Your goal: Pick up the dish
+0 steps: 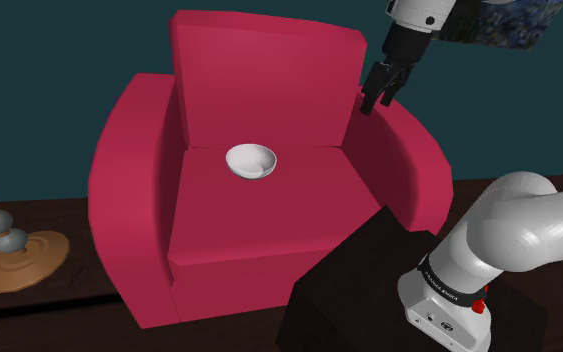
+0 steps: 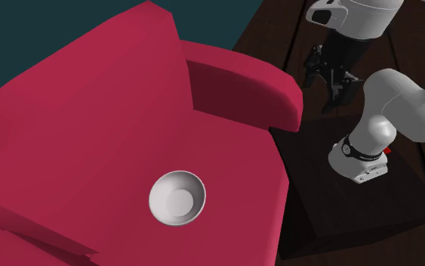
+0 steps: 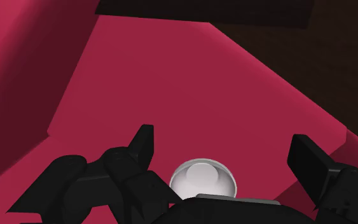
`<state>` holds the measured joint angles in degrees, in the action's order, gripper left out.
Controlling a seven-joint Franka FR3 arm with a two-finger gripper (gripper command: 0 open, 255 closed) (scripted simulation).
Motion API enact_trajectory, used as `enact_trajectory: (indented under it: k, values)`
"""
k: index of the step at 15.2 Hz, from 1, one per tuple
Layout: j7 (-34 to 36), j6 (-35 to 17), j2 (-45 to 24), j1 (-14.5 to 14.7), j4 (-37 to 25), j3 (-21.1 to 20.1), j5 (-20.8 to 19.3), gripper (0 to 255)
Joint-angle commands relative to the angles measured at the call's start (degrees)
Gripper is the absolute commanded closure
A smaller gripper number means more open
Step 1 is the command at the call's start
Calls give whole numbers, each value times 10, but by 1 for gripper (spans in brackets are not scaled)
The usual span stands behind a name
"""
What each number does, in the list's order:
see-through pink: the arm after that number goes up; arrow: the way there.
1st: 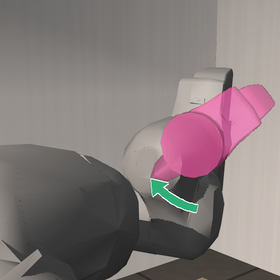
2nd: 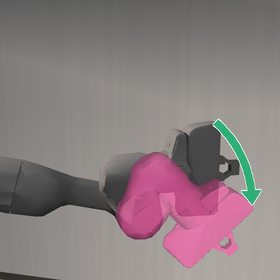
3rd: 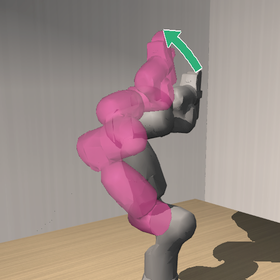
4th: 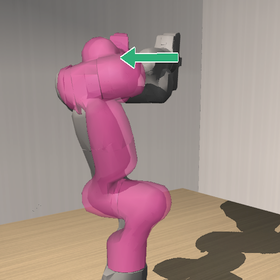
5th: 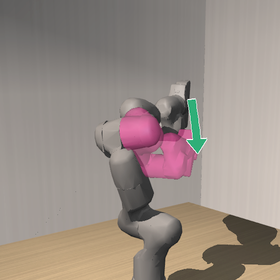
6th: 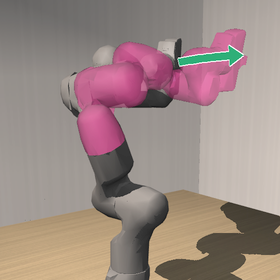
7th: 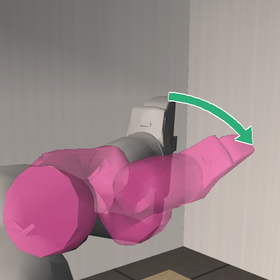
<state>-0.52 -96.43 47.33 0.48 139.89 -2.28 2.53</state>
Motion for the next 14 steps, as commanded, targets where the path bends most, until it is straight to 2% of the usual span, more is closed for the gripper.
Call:
enact_trajectory:
  k: [1,7,14]
  values:
    - [0,0,0,0,0,0,0,0]
    - [-31,-112,-109,-4,5,19,-3,0]
    - [-69,-226,-258,-4,-28,39,2,0]
